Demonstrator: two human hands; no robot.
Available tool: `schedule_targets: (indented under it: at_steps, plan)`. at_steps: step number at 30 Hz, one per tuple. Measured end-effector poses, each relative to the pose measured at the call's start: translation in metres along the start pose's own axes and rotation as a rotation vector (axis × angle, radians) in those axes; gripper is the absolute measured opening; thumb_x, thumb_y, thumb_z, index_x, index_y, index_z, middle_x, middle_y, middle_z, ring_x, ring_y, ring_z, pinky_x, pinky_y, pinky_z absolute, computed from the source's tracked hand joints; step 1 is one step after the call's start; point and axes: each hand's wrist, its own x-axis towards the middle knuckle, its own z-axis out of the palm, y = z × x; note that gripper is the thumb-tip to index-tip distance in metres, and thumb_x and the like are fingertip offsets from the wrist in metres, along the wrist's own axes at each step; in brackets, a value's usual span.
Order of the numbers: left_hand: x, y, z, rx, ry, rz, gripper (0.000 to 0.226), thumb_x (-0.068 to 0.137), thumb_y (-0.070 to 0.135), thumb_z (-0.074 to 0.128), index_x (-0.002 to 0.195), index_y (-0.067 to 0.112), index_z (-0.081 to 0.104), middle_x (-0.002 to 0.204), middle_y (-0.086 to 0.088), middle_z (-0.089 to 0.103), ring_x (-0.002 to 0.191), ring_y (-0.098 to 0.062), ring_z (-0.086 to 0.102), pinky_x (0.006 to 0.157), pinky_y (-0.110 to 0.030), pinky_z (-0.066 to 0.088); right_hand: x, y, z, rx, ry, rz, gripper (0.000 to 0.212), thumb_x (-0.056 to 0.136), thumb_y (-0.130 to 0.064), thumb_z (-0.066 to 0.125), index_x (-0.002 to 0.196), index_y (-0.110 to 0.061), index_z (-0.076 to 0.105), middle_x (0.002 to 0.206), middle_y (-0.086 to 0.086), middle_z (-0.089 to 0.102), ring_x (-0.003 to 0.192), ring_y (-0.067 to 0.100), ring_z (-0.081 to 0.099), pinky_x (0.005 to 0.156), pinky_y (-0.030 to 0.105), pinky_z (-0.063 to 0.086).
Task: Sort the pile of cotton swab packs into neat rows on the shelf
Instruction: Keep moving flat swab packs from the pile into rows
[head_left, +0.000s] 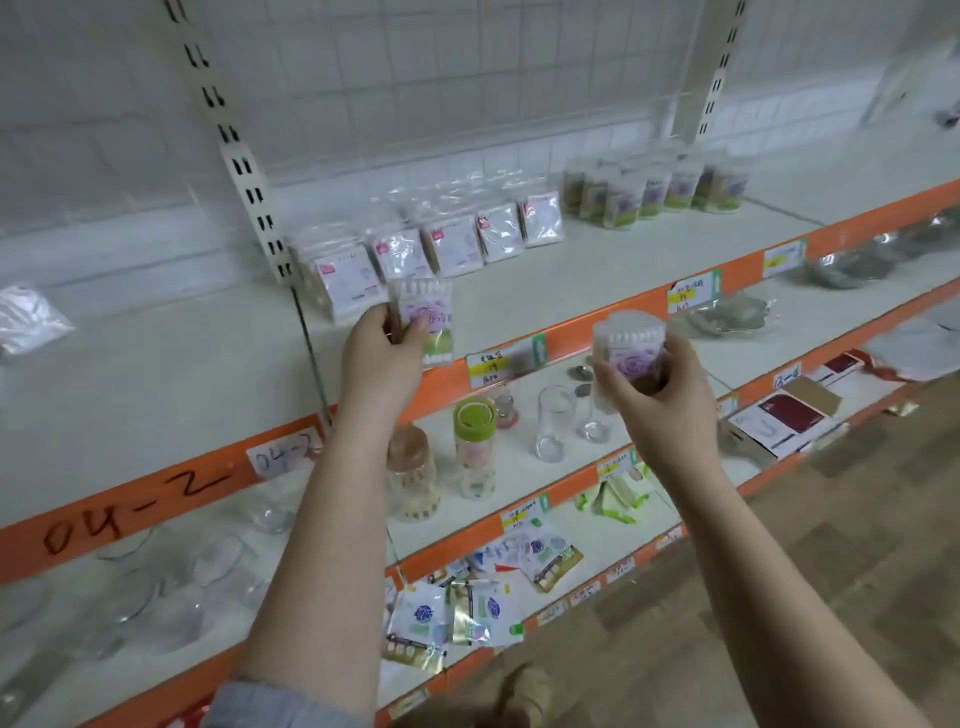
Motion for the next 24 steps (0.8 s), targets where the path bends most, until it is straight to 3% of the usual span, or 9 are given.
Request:
schedule_targets:
  at_steps: [4,7,11,14,17,21,24]
  plan:
    - [0.030,0.011,0.059,0.003,-0.046,0.042,0.014,0.092,0.026,0.056,0.098,0.014,0.061,0.091,-0.003,0.061,0.083,-0.018,0.053,0.068,-0.026,0.038,0.045,0.026,-0.020,-0.016,0.038,0.010,0.029,0.080,-0.023,0.072,0.103,-0.022,0.054,0.074,-0.013,0.061,0.058,-0.009,0.056,0.055,0.006,0.040]
    - [0.061,0.019,0.106,-0.013,-0.072,0.071,0.015,0.092,0.024,0.055,0.094,0.010,0.060,0.083,-0.002,0.057,0.076,-0.017,0.050,0.058,-0.025,0.035,0.092,0.049,-0.030,-0.047,0.074,0.006,0.029,0.078,-0.022,0.072,0.102,-0.017,0.057,0.069,-0.013,0.058,0.053,-0.008,0.052,0.053,0.006,0.037]
    - [0.107,0.044,0.162,-0.018,-0.083,0.088,0.014,0.092,0.023,0.055,0.094,0.009,0.059,0.081,-0.001,0.057,0.071,-0.014,0.050,0.053,-0.013,0.034,0.166,0.063,-0.042,-0.083,0.094,-0.011,0.043,0.077,-0.025,0.073,0.115,-0.017,0.056,0.084,-0.013,0.062,0.066,-0.010,0.055,0.059,0.003,0.039]
    - [0.136,0.065,0.198,-0.050,-0.093,0.107,0.015,0.092,0.021,0.055,0.098,0.009,0.061,0.088,0.000,0.060,0.082,-0.016,0.054,0.060,-0.021,0.037,0.215,0.067,-0.052,-0.082,0.103,-0.029,0.049,0.078,-0.026,0.072,0.122,-0.018,0.052,0.098,-0.007,0.064,0.078,-0.008,0.058,0.064,0.003,0.041]
    - [0.154,0.084,0.229,-0.064,-0.121,0.111,0.019,0.092,0.021,0.056,0.106,0.011,0.063,0.097,0.002,0.064,0.091,-0.015,0.059,0.075,-0.024,0.041,0.254,0.076,-0.057,-0.069,0.124,-0.031,0.049,0.078,-0.025,0.072,0.122,-0.019,0.052,0.096,-0.009,0.064,0.076,-0.011,0.057,0.063,0.000,0.040]
    - [0.169,0.096,0.259,-0.073,-0.168,0.114,0.011,0.090,0.019,0.058,0.100,0.015,0.063,0.099,0.001,0.066,0.095,-0.017,0.062,0.083,-0.029,0.046,0.294,0.092,-0.059,-0.037,0.138,-0.009,0.047,0.077,-0.027,0.073,0.119,-0.022,0.052,0.091,-0.014,0.062,0.077,-0.009,0.056,0.062,0.000,0.040]
    - [0.176,0.099,0.274,-0.050,-0.165,0.112,0.009,0.090,0.019,0.059,0.098,0.020,0.063,0.098,0.002,0.067,0.096,-0.017,0.063,0.087,-0.033,0.048,0.322,0.108,-0.059,-0.005,0.144,0.017,0.051,0.075,-0.029,0.075,0.119,-0.020,0.050,0.093,-0.006,0.065,0.077,0.001,0.060,0.068,0.013,0.045]
